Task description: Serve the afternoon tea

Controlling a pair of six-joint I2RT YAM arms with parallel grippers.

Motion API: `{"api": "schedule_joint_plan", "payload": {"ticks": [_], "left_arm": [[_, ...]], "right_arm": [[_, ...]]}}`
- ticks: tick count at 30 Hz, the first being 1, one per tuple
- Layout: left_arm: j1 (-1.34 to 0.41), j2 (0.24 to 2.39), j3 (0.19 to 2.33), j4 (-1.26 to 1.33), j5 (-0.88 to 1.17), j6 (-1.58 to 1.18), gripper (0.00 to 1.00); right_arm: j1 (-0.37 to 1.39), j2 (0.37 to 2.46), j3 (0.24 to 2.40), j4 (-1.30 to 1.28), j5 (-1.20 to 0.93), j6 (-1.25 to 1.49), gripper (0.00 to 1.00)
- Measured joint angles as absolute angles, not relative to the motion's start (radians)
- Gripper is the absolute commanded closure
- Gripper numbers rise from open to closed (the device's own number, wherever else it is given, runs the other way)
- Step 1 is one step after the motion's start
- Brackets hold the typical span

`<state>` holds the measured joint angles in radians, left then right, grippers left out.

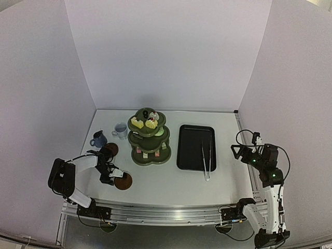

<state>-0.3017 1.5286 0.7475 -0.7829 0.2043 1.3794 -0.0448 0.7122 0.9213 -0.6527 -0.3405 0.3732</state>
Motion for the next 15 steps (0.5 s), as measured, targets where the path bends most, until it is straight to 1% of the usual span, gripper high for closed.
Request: {"api": "schedule_joint_plan", "payload": {"ticks": [4,9,12,15], "left_arm": [[-0.390,1.549,0.765,-0.767,0.227,1.303,0.41],[-0.536,1.632,0.849,-0.718,0.236,1.149,0.43],[-0.610,1.682,0.898,-0.673,0.239,1.064,0.43],[-0.668,1.717,0.934,-0.631,0.243,0.981,0.43]], "right_arm": [[-0.045,0.728,0.909,-0.655,-0.349,0.406,0.02],[-0.031,0.774,0.881,-0.692,-0.346,0.470,0.02],[0.014,0.798,0.870,-0.730,-0.331,0.512,0.02],[0.100,0.794,0.861,-0.764,-0.297,0.556,0.02]]}}
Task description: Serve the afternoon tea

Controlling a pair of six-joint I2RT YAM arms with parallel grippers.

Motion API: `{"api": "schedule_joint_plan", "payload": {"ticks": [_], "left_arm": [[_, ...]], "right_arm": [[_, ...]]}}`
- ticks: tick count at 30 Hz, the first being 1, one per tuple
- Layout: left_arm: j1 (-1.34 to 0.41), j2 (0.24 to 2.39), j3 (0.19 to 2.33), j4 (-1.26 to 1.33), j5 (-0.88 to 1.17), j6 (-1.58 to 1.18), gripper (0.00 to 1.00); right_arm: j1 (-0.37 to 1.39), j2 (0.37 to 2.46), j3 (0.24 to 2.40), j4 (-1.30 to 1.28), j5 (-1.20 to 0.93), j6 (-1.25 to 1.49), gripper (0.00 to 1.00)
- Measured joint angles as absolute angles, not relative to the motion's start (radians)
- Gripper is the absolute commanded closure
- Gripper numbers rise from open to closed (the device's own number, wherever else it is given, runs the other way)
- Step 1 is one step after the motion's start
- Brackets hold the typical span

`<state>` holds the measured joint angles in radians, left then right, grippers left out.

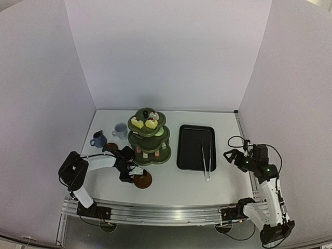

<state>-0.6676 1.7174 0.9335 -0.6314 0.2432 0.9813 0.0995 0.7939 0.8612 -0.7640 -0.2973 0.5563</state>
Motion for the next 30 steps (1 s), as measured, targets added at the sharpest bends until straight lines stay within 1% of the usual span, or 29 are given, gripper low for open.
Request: {"api": "schedule_joint_plan", "payload": {"ticks": [4,8,11,15,18,21,25,27,30], "left_arm": [[-0.745,1.756,0.969,-0.580,0.260,0.921,0.43],[-0.818,1.801,1.010,-0.532,0.287,0.894,0.43],[-0.852,1.838,1.046,-0.500,0.307,0.874,0.43],[-0.876,1.883,1.098,-0.469,0.320,0.833,0.41],[-0.880,1.903,1.127,-0.459,0.317,0.807,0.38],[-0.877,1.895,1.128,-0.461,0.318,0.802,0.32],[-0.844,1.789,1.085,-0.524,0.377,0.814,0.25],[-0.792,1.710,1.075,-0.601,0.427,0.833,0.20],[-0.647,1.573,1.070,-0.743,0.476,0.894,0.11]], "right_arm": [[0.273,0.786,0.826,-0.799,-0.233,0.626,0.02],[0.440,0.844,0.823,-0.822,-0.154,0.680,0.02],[0.560,0.929,0.837,-0.825,-0.094,0.695,0.02],[0.703,1.098,0.884,-0.815,-0.046,0.691,0.02],[0.731,1.184,0.916,-0.804,-0.021,0.680,0.02],[0.732,1.226,0.943,-0.783,-0.003,0.656,0.02],[0.732,1.268,0.996,-0.750,0.005,0.607,0.02],[0.732,1.298,1.035,-0.741,0.004,0.576,0.02],[0.732,1.372,1.124,-0.721,0.004,0.525,0.02]]}}
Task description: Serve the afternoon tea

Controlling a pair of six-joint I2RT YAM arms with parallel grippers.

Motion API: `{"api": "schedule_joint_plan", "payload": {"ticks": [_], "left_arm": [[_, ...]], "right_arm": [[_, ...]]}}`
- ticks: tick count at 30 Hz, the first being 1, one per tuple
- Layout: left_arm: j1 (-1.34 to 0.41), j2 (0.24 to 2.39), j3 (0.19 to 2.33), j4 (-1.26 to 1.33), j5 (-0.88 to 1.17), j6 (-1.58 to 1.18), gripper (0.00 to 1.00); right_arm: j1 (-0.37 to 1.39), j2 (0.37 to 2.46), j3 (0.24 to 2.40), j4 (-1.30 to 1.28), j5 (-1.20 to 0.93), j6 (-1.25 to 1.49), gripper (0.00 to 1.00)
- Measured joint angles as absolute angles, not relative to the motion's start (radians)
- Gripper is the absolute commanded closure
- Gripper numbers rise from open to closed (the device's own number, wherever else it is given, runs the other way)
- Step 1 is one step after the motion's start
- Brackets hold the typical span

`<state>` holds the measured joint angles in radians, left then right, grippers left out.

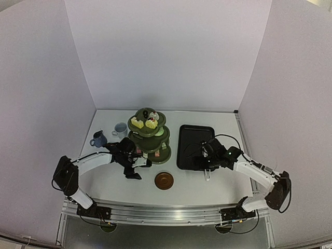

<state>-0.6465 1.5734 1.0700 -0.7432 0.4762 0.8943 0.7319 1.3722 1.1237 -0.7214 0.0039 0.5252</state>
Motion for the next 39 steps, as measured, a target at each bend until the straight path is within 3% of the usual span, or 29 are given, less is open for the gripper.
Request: {"api": "schedule_joint_plan", "payload": {"ticks": [5,11,21,39], "left_arm": [[-0.356,1.354,1.007,-0.880,0.443,0.979,0.01],[-0.066,1.418,0.994,-0.908,0.417,1.049,0.00],[-0.020,1.654,1.044,-0.827,0.467,1.215,0.03],[0.022,1.956,1.264,-0.794,0.466,1.338,0.22]], "right_arm": [[0.729,1.478,1.276,-0.678,-0.006,0.449,0.02],[0.703,1.552,1.362,-0.639,-0.022,0.426,0.02],[0.635,1.536,1.332,-0.631,0.010,0.495,0.02],[0.637,1.409,1.210,-0.618,0.097,0.652,0.05]]}}
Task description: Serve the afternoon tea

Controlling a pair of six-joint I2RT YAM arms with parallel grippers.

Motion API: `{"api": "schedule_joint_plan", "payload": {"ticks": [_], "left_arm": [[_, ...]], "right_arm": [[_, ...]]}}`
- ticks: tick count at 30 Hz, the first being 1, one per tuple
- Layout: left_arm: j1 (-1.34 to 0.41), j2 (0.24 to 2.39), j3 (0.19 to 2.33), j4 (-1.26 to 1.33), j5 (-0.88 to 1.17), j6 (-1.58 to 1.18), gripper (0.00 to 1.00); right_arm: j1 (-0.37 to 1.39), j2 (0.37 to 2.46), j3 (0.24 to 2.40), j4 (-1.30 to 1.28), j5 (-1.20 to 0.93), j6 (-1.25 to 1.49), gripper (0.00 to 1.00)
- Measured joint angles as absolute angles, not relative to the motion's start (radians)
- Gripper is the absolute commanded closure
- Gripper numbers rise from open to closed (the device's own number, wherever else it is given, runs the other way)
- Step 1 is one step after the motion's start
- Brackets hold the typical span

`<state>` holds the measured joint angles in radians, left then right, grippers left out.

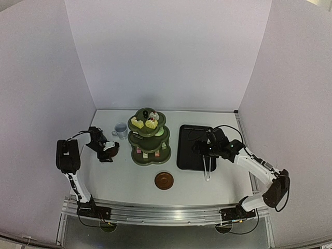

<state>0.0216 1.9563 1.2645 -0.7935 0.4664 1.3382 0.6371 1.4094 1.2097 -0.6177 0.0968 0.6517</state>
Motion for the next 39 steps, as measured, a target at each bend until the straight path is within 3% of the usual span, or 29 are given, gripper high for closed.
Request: {"api": "schedule_joint_plan", "payload": {"ticks": [7,10,21,31,39], "left_arm": [[0.033,2.011,1.360,-0.954,0.496,1.343,0.38],[0.039,2.026,1.375,-1.028,0.505,1.371,0.41],[-0.040,1.845,1.023,-1.099,0.478,1.520,0.35],[0.050,1.844,1.271,-1.015,0.494,1.478,0.24],[0.043,1.967,1.354,-0.904,0.457,1.467,0.24]], "right_arm": [[0.665,1.409,1.210,-0.612,0.127,0.687,0.05],[0.677,1.409,1.211,-0.611,0.135,0.689,0.05],[0.709,1.409,1.211,-0.598,0.184,0.690,0.05],[0.749,1.390,1.192,-0.592,0.208,0.719,0.05],[0.761,1.386,1.185,-0.591,0.222,0.731,0.05]]}}
